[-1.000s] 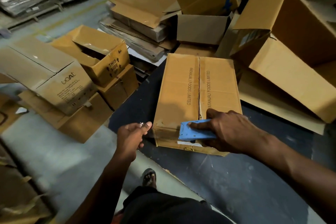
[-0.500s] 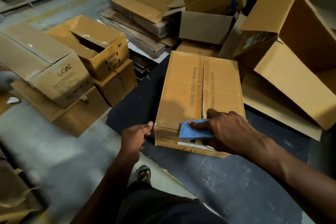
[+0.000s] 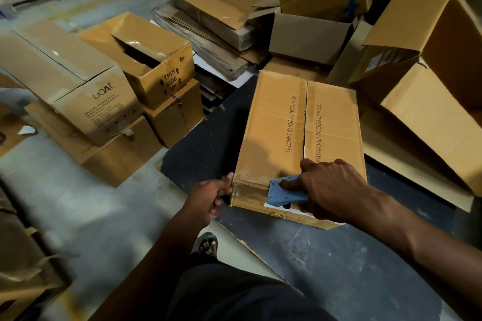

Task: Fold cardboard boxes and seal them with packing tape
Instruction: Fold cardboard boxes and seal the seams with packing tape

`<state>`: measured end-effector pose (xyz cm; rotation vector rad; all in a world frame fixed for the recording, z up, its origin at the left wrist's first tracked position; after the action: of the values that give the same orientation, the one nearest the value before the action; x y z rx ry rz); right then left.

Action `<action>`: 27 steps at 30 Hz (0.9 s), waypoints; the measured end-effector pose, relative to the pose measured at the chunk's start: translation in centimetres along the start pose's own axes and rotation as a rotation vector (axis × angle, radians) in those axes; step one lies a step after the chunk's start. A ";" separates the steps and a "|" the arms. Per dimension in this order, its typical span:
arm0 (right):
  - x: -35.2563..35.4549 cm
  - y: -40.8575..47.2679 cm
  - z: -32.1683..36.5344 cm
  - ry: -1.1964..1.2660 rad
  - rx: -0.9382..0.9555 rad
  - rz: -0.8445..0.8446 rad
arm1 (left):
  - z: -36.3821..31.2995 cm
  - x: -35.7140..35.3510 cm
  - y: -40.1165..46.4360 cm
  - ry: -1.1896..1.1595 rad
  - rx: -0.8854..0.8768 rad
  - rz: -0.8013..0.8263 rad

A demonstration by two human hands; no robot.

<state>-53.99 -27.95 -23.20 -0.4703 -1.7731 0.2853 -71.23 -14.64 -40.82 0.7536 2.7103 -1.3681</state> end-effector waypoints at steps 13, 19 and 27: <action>0.2 0.2 0.2 -0.013 0.034 0.170 | -5.8 -4.1 -7.2 0.773 -1.252 -0.151; 0.6 0.3 0.2 -0.037 0.061 0.197 | 1.0 -7.2 -2.5 1.559 -1.856 0.049; -1.8 -4.4 -4.6 -0.019 0.015 0.292 | 0.7 -7.2 -2.8 1.480 -1.944 0.019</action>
<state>-49.86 -32.89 -21.67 -0.7187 -1.7182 0.5090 -66.22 -19.51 -37.50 1.3170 2.4751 2.5157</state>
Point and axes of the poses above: each hand's wrist, its own y-axis towards the middle knuckle, its own x-axis out of the back of the hand, z = x × y, the point moved 7 cm from there along y, towards the middle knuckle, and after that the axes turned 5 degrees about -y, right-handed, at the moved point
